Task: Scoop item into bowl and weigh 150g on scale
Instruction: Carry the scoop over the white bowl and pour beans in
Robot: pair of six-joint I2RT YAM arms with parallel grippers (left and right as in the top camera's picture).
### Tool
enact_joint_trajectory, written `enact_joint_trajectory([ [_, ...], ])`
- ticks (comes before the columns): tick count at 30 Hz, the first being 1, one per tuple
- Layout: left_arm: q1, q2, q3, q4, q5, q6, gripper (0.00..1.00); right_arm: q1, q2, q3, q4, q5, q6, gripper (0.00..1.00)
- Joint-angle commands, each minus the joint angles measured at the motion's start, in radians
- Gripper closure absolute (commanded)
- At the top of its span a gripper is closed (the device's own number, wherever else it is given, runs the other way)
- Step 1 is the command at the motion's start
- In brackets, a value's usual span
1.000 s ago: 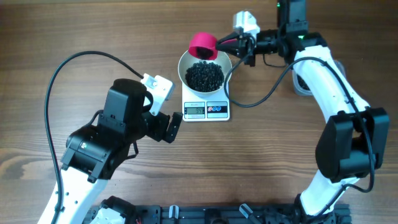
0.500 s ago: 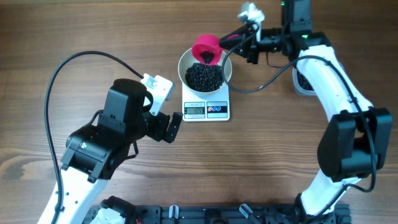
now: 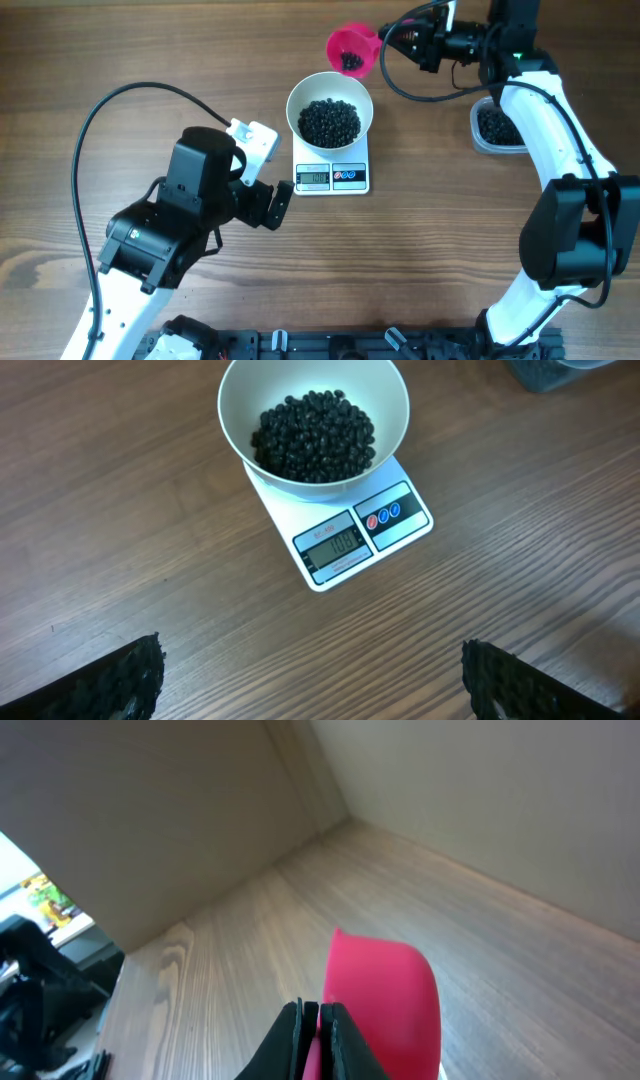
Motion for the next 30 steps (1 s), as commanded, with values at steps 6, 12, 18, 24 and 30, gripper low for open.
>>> enact_joint_trajectory([
  [6,0.005,-0.004,0.014,0.003,0.012,0.008,0.00,0.082,-0.030,0.012,-0.002,0.012,-0.232,0.95],
  [12,0.005,-0.004,0.014,0.003,0.012,0.008,0.00,0.150,-0.030,0.012,-0.212,0.321,-0.690,0.96],
  [18,0.005,-0.004,0.014,0.003,0.012,0.008,0.00,0.214,-0.071,0.012,-0.275,0.419,-0.786,0.96],
  [24,0.005,-0.004,0.014,0.003,0.011,0.008,0.00,0.225,-0.142,0.012,-0.387,0.429,-0.808,0.96],
  [30,0.005,-0.004,0.014,0.003,0.011,0.008,0.00,0.226,-0.175,0.012,-0.459,0.463,-0.806,0.96],
])
